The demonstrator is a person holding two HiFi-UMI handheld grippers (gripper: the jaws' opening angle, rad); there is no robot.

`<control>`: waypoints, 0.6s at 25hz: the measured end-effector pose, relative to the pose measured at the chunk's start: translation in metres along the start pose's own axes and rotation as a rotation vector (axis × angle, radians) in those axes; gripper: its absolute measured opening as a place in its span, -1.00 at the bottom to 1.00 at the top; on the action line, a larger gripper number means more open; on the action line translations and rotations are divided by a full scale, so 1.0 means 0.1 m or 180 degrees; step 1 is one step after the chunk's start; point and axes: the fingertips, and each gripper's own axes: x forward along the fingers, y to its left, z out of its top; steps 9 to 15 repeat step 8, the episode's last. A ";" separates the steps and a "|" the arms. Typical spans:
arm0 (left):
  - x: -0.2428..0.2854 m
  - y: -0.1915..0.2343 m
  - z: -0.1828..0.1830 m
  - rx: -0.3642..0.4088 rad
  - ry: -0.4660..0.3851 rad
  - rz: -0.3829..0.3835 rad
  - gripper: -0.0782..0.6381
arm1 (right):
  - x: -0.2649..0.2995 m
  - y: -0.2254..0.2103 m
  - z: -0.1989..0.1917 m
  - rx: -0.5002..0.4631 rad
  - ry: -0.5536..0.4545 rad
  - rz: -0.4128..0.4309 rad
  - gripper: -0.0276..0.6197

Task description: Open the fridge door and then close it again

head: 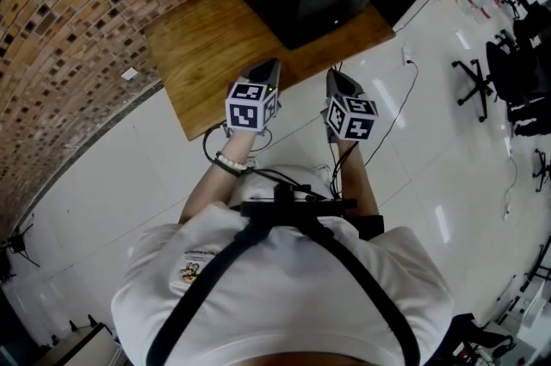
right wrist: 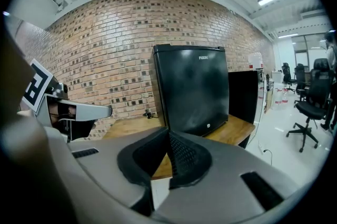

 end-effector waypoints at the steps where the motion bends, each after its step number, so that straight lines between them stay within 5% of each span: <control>1: 0.01 0.01 0.00 -0.0002 0.0006 -0.0002 -0.78 | 0.01 -0.01 0.00 -0.0001 0.0008 -0.0007 -0.91; 15: 0.08 0.02 0.02 -0.0034 0.0009 -0.0019 -0.78 | 0.06 -0.04 0.04 -0.0030 0.0014 -0.0007 -0.91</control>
